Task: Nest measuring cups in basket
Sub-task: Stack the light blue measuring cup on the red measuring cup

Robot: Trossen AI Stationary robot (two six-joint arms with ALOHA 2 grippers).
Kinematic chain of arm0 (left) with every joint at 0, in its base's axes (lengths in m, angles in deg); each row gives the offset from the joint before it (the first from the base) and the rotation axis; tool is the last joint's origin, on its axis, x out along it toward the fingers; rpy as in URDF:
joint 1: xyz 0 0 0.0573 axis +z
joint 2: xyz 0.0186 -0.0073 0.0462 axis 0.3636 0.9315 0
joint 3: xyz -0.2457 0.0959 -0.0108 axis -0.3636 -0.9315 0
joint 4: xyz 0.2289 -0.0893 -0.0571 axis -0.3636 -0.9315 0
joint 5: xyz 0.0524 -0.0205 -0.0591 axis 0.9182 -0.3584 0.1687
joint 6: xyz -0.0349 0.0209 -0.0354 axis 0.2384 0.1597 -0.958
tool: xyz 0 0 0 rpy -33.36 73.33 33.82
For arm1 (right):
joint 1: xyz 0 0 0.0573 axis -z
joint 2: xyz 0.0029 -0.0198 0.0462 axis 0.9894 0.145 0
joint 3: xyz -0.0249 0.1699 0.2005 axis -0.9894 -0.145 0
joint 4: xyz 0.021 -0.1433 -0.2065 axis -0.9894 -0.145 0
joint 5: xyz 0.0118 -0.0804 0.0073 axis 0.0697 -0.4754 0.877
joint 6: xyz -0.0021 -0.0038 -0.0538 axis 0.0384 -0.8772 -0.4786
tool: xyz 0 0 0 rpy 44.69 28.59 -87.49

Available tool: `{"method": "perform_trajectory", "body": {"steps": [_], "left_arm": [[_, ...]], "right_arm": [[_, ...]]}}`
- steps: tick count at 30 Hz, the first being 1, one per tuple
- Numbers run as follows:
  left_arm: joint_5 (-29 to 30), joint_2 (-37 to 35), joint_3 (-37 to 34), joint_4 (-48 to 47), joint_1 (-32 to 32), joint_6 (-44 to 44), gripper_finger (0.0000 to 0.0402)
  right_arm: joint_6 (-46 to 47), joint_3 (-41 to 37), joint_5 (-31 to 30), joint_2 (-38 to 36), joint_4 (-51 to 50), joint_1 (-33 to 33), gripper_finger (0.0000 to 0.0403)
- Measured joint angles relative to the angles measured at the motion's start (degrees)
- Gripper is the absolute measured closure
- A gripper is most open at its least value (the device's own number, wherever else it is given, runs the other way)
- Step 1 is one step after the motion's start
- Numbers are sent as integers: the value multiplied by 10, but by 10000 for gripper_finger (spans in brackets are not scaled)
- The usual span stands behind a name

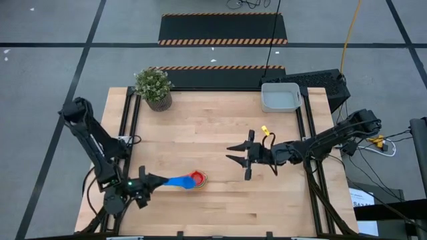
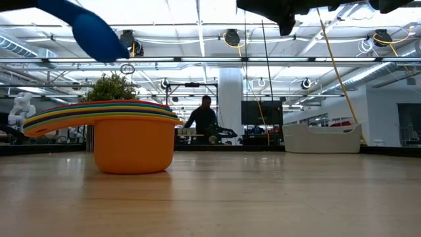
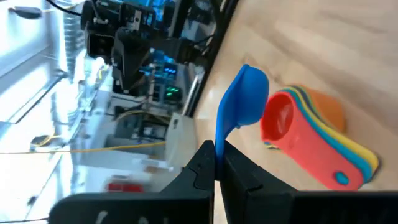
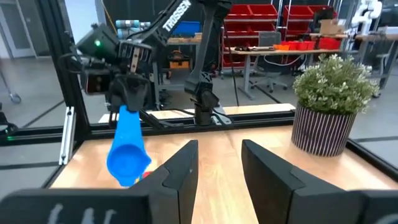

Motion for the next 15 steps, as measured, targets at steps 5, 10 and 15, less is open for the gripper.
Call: {"method": "perform_trajectory", "body": {"steps": [5, 10, 15], "left_arm": [[34, 48, -9, 54, 0, 37, 395], [48, 86, -8, 63, 3, 48, 394], [46, 112, -8, 61, 18, 59, 396]], "right_arm": [[10, 0, 0, 0, -1, 0, 286], [10, -1, 0, 0, -3, 0, 286], [12, -18, 0, 13, 23, -6, 287]]}}
